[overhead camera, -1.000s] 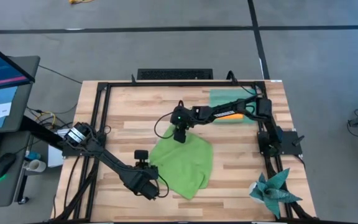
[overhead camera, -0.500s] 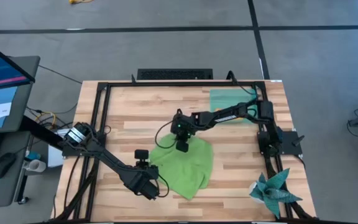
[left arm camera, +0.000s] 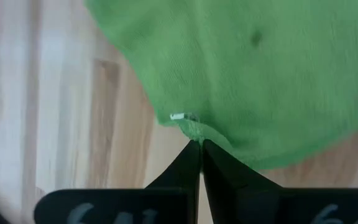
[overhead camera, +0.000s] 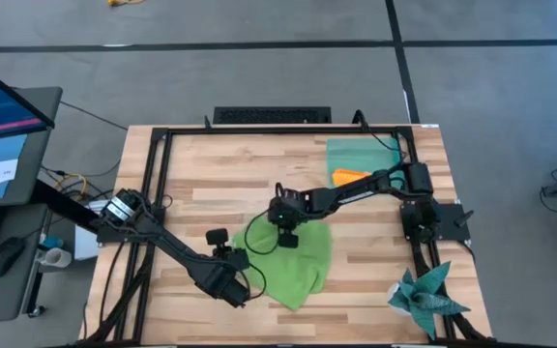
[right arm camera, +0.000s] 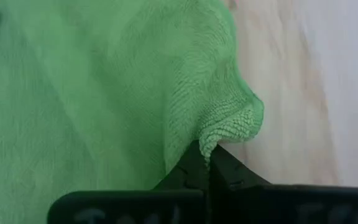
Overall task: Roll microfiber towels into tight, uniform cylinder then place into a basket
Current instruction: Fold the green towel
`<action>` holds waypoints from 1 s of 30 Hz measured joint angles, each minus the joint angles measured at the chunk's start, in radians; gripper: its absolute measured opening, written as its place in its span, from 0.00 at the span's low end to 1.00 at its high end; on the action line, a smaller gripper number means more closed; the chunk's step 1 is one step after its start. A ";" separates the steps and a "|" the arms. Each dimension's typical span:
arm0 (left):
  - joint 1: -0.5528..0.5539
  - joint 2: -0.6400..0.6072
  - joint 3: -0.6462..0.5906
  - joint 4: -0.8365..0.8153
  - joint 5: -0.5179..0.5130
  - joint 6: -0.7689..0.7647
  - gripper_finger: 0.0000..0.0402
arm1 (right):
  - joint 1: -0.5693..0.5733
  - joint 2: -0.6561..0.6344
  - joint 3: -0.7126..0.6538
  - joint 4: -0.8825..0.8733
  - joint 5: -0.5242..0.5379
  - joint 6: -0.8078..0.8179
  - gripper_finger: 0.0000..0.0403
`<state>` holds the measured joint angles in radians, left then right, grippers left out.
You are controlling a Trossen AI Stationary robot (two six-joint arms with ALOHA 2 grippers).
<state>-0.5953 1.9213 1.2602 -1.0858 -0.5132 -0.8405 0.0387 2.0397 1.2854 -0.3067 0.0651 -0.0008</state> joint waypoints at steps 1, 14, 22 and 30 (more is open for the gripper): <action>0.000 0.000 0.000 0.010 -0.016 -0.021 0.01 | 0.007 -0.017 -0.001 -0.027 0.028 -0.001 0.02; -0.014 0.000 0.052 -0.003 -0.170 -0.140 0.01 | 0.151 -0.271 0.002 -0.193 0.232 0.015 0.01; -0.078 0.000 0.256 -0.246 -0.182 -0.119 0.01 | 0.284 -0.364 0.002 -0.272 0.303 0.112 0.03; -0.150 0.000 0.465 -0.473 -0.201 -0.113 0.01 | 0.462 -0.427 0.002 -0.272 0.423 0.191 0.02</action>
<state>-0.7448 1.9213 1.7248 -1.5584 -0.7137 -0.9535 0.5004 1.6126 1.2873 -0.5785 0.4883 0.1901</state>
